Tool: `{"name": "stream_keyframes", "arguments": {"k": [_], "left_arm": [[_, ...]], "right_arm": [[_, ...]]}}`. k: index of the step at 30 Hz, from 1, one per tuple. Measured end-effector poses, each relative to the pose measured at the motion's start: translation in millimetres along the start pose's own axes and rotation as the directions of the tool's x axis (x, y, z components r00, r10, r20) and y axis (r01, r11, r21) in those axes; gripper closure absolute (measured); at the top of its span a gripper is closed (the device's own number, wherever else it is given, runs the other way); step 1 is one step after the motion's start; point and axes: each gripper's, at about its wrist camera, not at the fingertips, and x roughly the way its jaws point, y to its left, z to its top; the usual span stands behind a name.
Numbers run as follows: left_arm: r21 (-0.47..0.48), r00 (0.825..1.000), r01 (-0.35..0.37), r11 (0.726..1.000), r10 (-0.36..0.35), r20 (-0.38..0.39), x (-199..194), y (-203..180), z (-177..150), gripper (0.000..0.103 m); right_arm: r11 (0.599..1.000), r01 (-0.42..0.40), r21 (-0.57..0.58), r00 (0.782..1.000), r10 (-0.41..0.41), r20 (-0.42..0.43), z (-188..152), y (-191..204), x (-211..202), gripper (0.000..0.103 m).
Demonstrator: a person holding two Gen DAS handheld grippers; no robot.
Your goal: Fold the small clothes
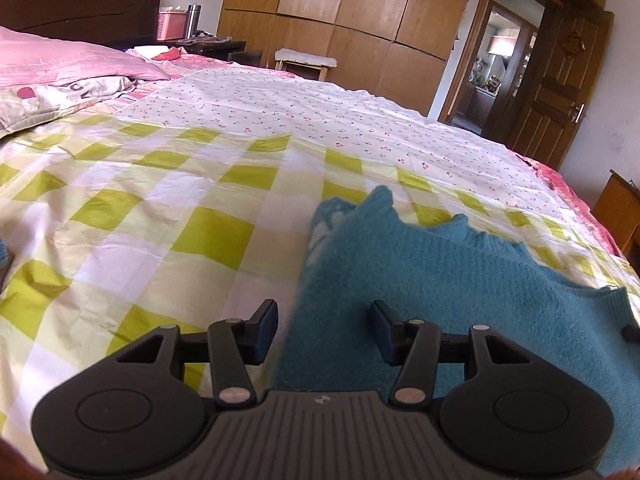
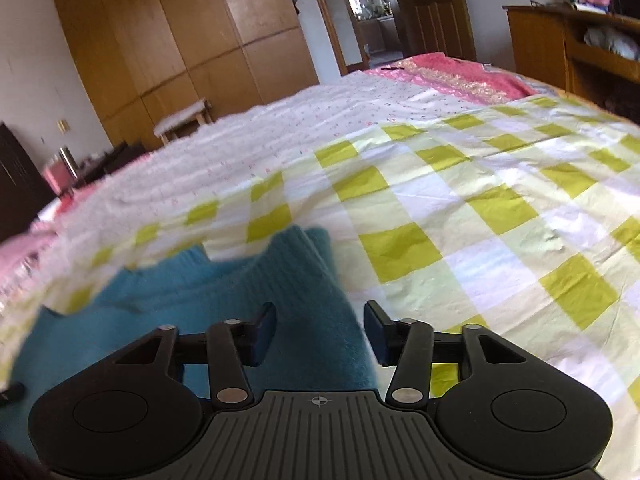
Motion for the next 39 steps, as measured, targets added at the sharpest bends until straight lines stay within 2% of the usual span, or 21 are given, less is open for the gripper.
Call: {"name": "stream_keyframes", "arguments": {"k": [5, 7, 15, 18, 21, 25, 28, 32, 35, 39], "left_arm": [[-0.023, 1.000, -0.013, 1.000, 0.013, 0.012, -3, 4, -4, 0.042], [-0.025, 1.000, -0.014, 1.000, 0.014, 0.010, -8, 3, -3, 0.042], [-0.090, 1.000, 0.028, 0.996, -0.027, 0.015, -30, 19, -3, 0.043], [-0.125, 0.999, 0.042, 0.991, -0.040, 0.020, -40, 26, -8, 0.043], [-0.178, 0.999, 0.046, 0.983, -0.044, 0.016, -45, 34, -16, 0.043], [-0.215, 0.998, 0.060, 0.975, -0.057, 0.020, -56, 42, -28, 0.042], [-0.206, 0.998, 0.051, 0.977, -0.055, -0.014, -54, 45, -35, 0.040], [-0.216, 0.997, 0.063, 0.974, -0.072, -0.033, -51, 49, -41, 0.040], [-0.243, 0.995, 0.095, 0.965, -0.101, -0.016, -56, 53, -44, 0.040], [-0.287, 0.989, 0.141, 0.948, -0.147, 0.002, -60, 61, -56, 0.040]], "right_arm": [[1.000, 0.028, -0.011, 0.999, -0.028, -0.019, -1, 5, 19, 0.072], [1.000, 0.022, -0.007, 0.999, -0.022, -0.026, 0, 4, 20, 0.068], [0.999, -0.008, -0.037, 1.000, 0.008, 0.011, -4, 0, -10, 0.065], [0.999, -0.020, -0.037, 0.998, 0.022, 0.053, -8, 1, -29, 0.065], [0.995, -0.044, -0.090, 0.995, 0.052, 0.081, -11, 16, -44, 0.065], [0.980, -0.115, -0.160, 0.992, 0.122, 0.035, -21, 42, -46, 0.065], [0.977, -0.064, -0.203, 0.997, 0.053, -0.057, -33, 55, -24, 0.066], [0.976, -0.032, -0.216, 0.998, 0.020, -0.058, -33, 64, -23, 0.065], [0.975, -0.063, -0.214, 0.997, 0.053, -0.051, -27, 76, -36, 0.065], [0.951, -0.139, -0.275, 0.990, 0.125, -0.067, -24, 119, -47, 0.065]]}}
